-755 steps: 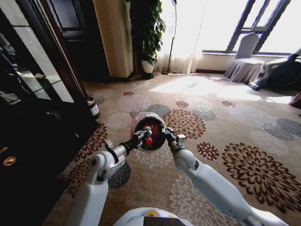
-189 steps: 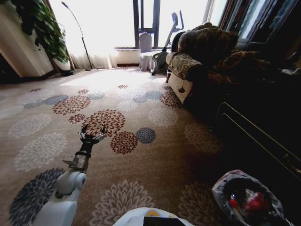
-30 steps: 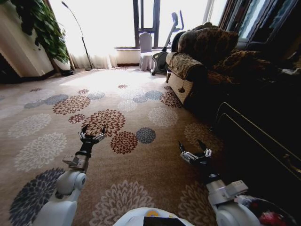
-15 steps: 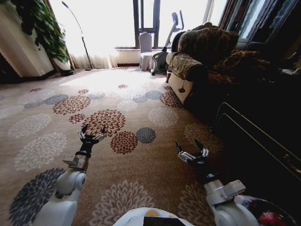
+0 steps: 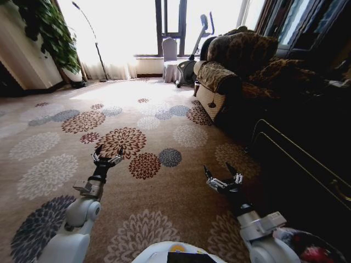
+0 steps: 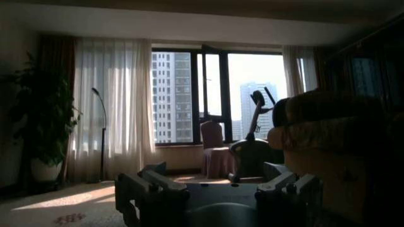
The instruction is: Pick up the trash from the ground and place it into the trash bin.
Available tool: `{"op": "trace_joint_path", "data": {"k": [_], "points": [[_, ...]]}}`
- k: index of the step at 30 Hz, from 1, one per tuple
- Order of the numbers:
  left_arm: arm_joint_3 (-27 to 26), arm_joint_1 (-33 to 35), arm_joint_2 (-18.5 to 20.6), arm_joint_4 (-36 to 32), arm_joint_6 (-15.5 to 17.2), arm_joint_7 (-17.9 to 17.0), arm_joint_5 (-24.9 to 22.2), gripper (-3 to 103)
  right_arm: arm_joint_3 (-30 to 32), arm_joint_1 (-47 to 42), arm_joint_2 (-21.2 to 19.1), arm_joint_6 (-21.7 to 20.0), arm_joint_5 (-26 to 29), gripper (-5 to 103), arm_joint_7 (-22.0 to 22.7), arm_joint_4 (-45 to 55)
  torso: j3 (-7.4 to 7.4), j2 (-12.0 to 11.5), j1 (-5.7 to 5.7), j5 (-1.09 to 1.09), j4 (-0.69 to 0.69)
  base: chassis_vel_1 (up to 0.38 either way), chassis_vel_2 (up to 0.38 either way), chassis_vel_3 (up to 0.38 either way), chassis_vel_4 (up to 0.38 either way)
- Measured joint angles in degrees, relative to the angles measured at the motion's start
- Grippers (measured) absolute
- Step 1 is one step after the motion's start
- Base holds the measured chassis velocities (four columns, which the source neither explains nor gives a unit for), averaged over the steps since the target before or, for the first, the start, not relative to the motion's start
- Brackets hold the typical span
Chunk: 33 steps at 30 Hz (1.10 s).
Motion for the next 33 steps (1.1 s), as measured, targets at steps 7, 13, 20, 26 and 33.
{"op": "trace_joint_path", "data": {"k": [7, 13, 20, 26, 33], "points": [[0.00, 0.00, 0.00, 0.00, 0.00, 0.00, 0.00, 100, -0.44, -0.40, 0.67, -0.05, -0.48, 100, -0.17, 0.16, 0.00, 0.00, 0.00, 0.00, 0.00, 0.000, 0.000, 0.000, 0.000], [0.00, 0.00, 0.00, 0.00, 0.00, 0.00, 0.00, 100, -0.52, -0.42, 0.94, 0.80, -1.06, 100, -0.34, -0.33, 0.00, 0.00, 0.00, 0.00, 0.00, 0.000, 0.000, 0.000, 0.000], [0.00, 0.00, 0.00, 0.00, 0.00, 0.00, 0.00, 100, -0.81, -0.46, 1.24, 1.35, -1.43, 100, -0.64, -0.63, 0.00, 0.00, 0.00, 0.00, 0.00, 0.000, 0.000, 0.000, 0.000], [0.00, 0.00, 0.00, 0.00, 0.00, 0.00, 0.00, 100, -1.42, -0.61, 1.80, 1.36, -1.59, 100, -0.66, -0.70, 0.00, 0.00, 0.00, 0.00, 0.00, 0.000, 0.000, 0.000, 0.000], [0.00, 0.00, 0.00, 0.00, 0.00, 0.00, 0.00, 100, -1.72, -0.62, 2.00, 1.36, -1.77, 100, -0.69, -0.85, 0.00, 0.00, 0.00, 0.00, 0.00, 0.000, 0.000, 0.000, 0.000]]}}
